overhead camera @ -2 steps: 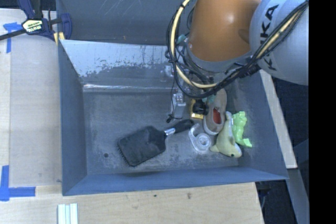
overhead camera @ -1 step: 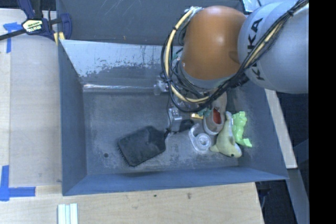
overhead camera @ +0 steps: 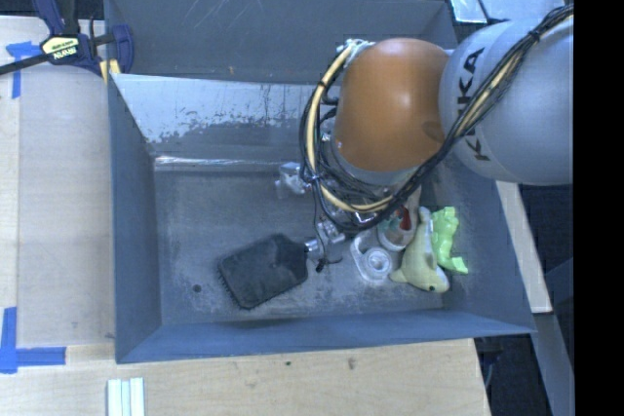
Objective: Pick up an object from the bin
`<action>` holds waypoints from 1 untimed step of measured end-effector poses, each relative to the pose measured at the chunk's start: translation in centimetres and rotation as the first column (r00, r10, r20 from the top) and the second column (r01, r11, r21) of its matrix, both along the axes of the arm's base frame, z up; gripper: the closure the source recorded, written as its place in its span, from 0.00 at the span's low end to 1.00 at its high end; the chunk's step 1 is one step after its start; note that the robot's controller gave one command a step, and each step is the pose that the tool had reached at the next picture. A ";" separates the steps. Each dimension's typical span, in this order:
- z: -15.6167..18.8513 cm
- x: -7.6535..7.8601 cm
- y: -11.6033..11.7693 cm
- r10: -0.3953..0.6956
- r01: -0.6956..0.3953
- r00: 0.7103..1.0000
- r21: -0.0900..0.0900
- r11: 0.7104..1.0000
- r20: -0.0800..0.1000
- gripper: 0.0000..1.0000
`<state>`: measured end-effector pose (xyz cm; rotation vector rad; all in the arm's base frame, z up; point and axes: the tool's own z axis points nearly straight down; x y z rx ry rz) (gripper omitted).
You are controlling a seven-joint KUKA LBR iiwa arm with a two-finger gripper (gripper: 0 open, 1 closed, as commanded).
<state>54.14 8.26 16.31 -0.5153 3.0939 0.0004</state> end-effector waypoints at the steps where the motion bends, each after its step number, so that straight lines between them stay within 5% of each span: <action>1: -2.4 -0.1 0.6 0.119 -0.119 0.993 -0.001 0.993 0.001 0.00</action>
Offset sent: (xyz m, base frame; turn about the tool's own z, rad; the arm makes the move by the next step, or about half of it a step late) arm -0.0101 -0.0044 -0.0931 -0.5332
